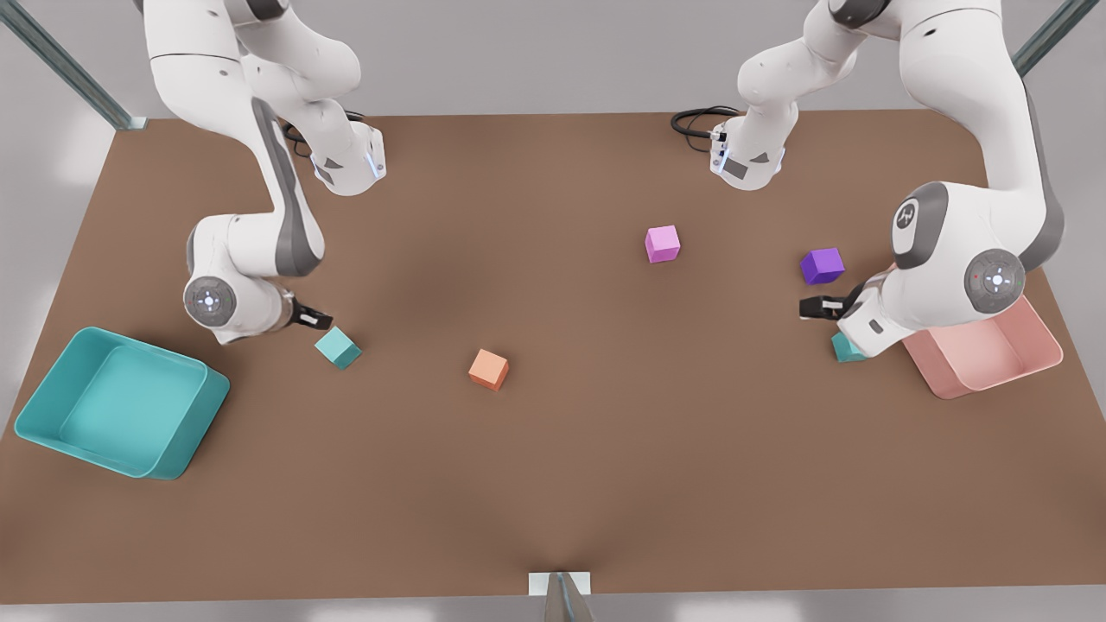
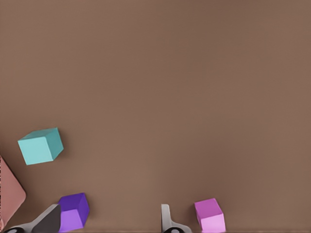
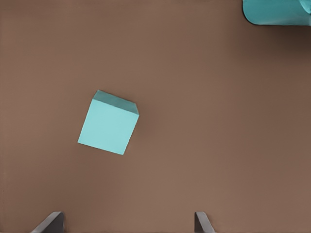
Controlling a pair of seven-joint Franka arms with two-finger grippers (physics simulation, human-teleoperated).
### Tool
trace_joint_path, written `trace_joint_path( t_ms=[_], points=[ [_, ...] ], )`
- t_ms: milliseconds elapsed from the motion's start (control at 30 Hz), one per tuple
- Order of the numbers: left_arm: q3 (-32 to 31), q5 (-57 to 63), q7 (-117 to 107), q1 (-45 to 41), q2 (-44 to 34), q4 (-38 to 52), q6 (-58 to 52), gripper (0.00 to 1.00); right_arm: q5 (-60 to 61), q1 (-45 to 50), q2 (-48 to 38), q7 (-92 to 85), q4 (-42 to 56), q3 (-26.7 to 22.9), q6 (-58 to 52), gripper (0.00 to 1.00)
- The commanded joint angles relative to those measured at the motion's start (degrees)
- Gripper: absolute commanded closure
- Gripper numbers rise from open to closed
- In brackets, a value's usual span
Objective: Stack the two blue cubes on top of each other
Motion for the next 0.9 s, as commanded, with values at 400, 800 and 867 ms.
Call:
trace_joint_path(
  t_ms=[400, 800, 867],
  points=[
    [0.1, -0.2, 1.3, 1.6, -1.4, 3.0, -0.2, 0.00, 7.7, -0.6, 4.7, 28.6, -7.6, 0.0, 29.2, 0.00],
    [-0.1, -0.2, 1.3, 3.8, -1.0, 3.5, 3.6, 0.00, 7.6, 0.2, 6.6, 20.8, -10.5, 0.6, 28.8, 0.00],
    [-0.1, 0.0, 1.3, 2.9, -0.7, 3.6, 3.9, 0.00, 7.7, 0.1, 7.0, 17.9, -10.5, 0.6, 28.4, 0.00]
  ],
)
